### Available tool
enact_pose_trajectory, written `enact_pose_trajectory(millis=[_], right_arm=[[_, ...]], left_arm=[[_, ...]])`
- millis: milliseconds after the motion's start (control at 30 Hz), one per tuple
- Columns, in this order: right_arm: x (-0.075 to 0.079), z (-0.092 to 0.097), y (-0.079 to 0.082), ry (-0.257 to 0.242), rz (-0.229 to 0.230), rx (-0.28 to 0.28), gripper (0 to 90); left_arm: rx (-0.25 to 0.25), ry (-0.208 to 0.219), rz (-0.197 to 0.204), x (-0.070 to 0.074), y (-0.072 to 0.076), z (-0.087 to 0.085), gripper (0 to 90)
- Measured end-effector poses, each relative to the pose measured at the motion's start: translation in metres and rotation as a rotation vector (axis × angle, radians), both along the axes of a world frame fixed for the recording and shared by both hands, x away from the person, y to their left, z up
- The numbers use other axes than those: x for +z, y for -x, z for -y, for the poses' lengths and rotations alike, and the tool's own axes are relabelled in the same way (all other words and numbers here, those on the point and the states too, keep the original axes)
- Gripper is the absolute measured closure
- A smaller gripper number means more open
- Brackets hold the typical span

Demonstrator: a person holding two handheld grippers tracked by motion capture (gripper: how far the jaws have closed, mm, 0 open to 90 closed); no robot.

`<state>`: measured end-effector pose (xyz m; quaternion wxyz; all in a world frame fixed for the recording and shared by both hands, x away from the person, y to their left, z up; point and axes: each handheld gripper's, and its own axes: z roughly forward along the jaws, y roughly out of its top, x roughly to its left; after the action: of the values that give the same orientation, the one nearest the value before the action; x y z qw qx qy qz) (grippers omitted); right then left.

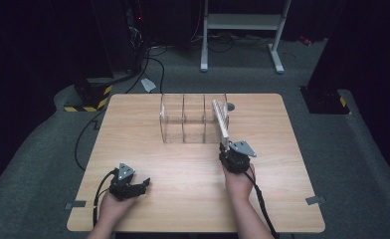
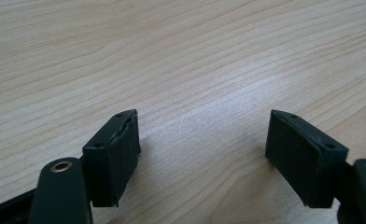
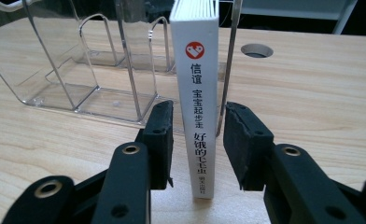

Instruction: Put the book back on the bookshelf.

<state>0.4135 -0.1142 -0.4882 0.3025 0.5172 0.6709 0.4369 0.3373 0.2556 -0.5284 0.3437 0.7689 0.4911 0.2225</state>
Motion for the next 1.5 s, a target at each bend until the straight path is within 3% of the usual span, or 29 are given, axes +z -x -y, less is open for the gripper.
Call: enact_pose_trajectory(millis=[167,433,633,900,1033,1200,1300,1500], right_arm=[[-0.001,-0.003,-0.001,0.016,0.006,-0.041,73.4],[-0.002,-0.016,-0.001,0.027,0.019,-0.128,74.5],[-0.002,-0.02,-0.004,0.013,0.016,-0.14,73.6],[0.002,-0.013,-0.002,-0.016,0.003,-0.083,62.4],[0.003,-0.008,0.004,-0.007,-0.004,-0.049,58.8],[0.002,-0.001,0.016,0.006,-0.003,0.004,68.8],[-0.001,0.0,0.017,0.032,-0.008,0.034,70.0],[-0.003,-0.002,0.014,0.053,-0.007,0.038,69.3]], left_arm=[[0.0,0.0,0.0,0.0,0.0,0.0,26.0],[0.0,0.002,0.001,0.0,0.0,0.0,26.0],[-0.001,0.002,0.0,0.0,0.0,0.0,26.0],[-0.001,0.002,0.0,0.0,0.0,0.0,26.0],[-0.001,0.002,0.0,0.0,0.0,0.0,26.0],[-0.001,0.002,0.001,0.0,0.0,0.0,26.0],[-0.001,0.002,0.001,0.0,0.0,0.0,26.0],[-0.001,0.002,0.001,0.0,0.0,0.0,26.0]])
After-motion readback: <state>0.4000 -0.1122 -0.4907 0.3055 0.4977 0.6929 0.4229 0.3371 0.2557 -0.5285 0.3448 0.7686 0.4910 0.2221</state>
